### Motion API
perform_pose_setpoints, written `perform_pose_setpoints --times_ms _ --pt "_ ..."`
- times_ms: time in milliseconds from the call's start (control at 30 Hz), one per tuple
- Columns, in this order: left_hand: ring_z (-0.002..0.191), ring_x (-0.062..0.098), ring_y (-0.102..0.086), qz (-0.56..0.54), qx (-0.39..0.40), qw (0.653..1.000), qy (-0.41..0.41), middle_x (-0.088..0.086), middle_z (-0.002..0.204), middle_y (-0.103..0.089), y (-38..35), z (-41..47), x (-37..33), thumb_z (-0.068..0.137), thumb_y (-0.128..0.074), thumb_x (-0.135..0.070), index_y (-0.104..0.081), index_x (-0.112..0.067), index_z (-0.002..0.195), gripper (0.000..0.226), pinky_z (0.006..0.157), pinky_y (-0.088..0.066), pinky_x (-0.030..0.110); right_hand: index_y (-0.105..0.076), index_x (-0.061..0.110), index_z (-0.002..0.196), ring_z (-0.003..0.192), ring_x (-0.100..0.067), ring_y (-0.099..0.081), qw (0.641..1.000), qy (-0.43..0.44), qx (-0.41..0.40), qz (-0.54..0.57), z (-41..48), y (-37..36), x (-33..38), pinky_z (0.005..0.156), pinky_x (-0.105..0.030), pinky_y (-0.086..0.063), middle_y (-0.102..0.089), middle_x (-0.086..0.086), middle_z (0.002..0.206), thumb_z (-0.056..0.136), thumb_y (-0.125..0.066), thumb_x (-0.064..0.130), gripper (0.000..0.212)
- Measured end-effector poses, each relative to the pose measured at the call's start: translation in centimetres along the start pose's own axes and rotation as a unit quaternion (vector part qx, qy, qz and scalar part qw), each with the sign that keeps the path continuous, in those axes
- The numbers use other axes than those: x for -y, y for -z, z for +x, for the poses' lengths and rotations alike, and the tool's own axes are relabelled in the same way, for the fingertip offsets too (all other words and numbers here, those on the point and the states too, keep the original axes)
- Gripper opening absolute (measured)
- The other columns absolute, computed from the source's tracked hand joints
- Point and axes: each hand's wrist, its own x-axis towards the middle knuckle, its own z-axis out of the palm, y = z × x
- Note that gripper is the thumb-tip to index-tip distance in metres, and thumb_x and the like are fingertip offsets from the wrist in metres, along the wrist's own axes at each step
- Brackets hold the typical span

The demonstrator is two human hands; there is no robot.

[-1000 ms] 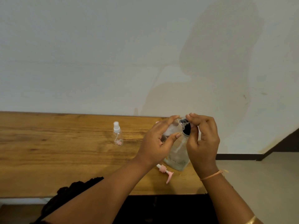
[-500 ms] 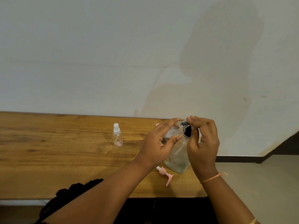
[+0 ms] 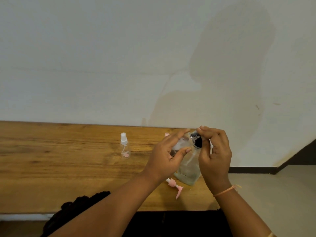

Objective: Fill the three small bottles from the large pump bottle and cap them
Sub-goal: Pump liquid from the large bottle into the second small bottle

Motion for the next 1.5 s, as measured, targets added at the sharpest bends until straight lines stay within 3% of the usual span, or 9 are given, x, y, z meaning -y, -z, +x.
perform_pose_setpoints --times_ms 200,367,467,767,933,1033,1233,1433,1500 --pt "0.095 0.013 -0.061 -0.005 -0.020 1.000 -0.012 -0.021 0.114 -0.057 0.3 0.3 -0.6 0.085 -0.056 -0.042 -0.046 -0.040 0.132 0.048 0.075 -0.057 0.039 -0.064 0.008 0.098 0.101 -0.008 -0.055 0.999 -0.015 -0.023 0.019 0.3 -0.2 0.9 0.089 -0.009 -0.042 -0.056 -0.003 0.099 0.081 -0.051 -0.017 0.033" --pt "0.090 0.033 -0.062 0.010 -0.010 1.000 -0.004 -0.030 0.115 -0.055 -0.1 0.2 -0.1 0.085 -0.055 -0.045 -0.045 -0.044 0.133 0.049 0.074 -0.056 0.043 -0.060 0.012 0.103 0.102 -0.009 -0.053 1.000 0.007 -0.004 0.006 -0.1 -0.2 -0.3 0.092 -0.010 -0.041 -0.053 -0.003 0.101 0.080 -0.051 -0.020 0.040" --pt "0.091 0.036 -0.061 0.013 -0.008 1.000 -0.005 -0.030 0.117 -0.055 -0.2 0.1 -0.2 0.085 -0.055 -0.045 -0.044 -0.044 0.134 0.050 0.076 -0.056 0.042 -0.059 0.012 0.103 0.102 -0.008 -0.052 1.000 0.004 0.000 0.008 -0.1 -0.1 -0.3 0.092 -0.010 -0.041 -0.053 -0.003 0.101 0.080 -0.052 -0.022 0.042" --pt "0.099 0.013 -0.061 0.003 -0.012 1.000 -0.014 -0.023 0.116 -0.056 0.4 0.6 -0.5 0.085 -0.055 -0.044 -0.046 -0.038 0.133 0.049 0.075 -0.057 0.041 -0.060 0.015 0.102 0.101 -0.008 -0.055 0.999 -0.009 -0.029 0.032 0.2 -0.3 0.7 0.090 -0.011 -0.043 -0.055 -0.002 0.099 0.082 -0.052 -0.018 0.039" --pt "0.092 0.032 -0.062 0.012 -0.004 1.000 0.001 -0.033 0.118 -0.052 -0.4 0.3 0.0 0.085 -0.053 -0.047 -0.045 -0.042 0.133 0.050 0.075 -0.057 0.043 -0.059 0.013 0.104 0.103 -0.004 -0.052 1.000 0.007 -0.013 0.016 -0.1 -0.2 -0.8 0.092 -0.011 -0.042 -0.054 -0.005 0.101 0.079 -0.052 -0.024 0.045" --pt "0.091 0.035 -0.062 0.011 0.000 1.000 0.003 -0.028 0.120 -0.054 -0.3 0.3 -0.1 0.085 -0.053 -0.048 -0.043 -0.044 0.134 0.051 0.073 -0.057 0.044 -0.059 0.013 0.102 0.104 0.004 -0.052 0.999 -0.006 -0.021 0.023 -0.2 -0.3 -0.4 0.091 -0.011 -0.043 -0.054 -0.004 0.100 0.079 -0.052 -0.024 0.044" --pt "0.100 0.010 -0.061 0.008 -0.014 1.000 -0.018 -0.012 0.116 -0.059 0.6 0.7 -0.7 0.085 -0.055 -0.044 -0.046 -0.037 0.133 0.049 0.074 -0.058 0.037 -0.062 0.012 0.101 0.100 -0.013 -0.057 0.999 0.003 -0.040 0.035 0.4 -0.3 0.6 0.090 -0.013 -0.044 -0.055 -0.003 0.099 0.082 -0.050 -0.015 0.036" --pt "0.091 0.034 -0.062 -0.007 -0.016 1.000 0.009 -0.025 0.123 -0.055 -0.5 0.1 0.0 0.085 -0.055 -0.044 -0.046 -0.038 0.135 0.051 0.074 -0.057 0.044 -0.059 0.014 0.104 0.101 -0.013 -0.055 1.000 0.019 -0.015 0.014 -0.2 -0.4 -0.6 0.092 -0.013 -0.042 -0.053 -0.002 0.101 0.081 -0.050 -0.017 0.040" --pt "0.092 0.033 -0.062 -0.010 -0.015 1.000 0.012 -0.027 0.123 -0.054 -0.6 -0.1 -0.1 0.085 -0.057 -0.042 -0.046 -0.037 0.135 0.051 0.075 -0.057 0.043 -0.058 0.013 0.105 0.101 -0.011 -0.054 1.000 0.021 -0.007 0.012 -0.3 -0.4 -0.7 0.093 -0.012 -0.041 -0.052 -0.002 0.101 0.081 -0.050 -0.018 0.041"
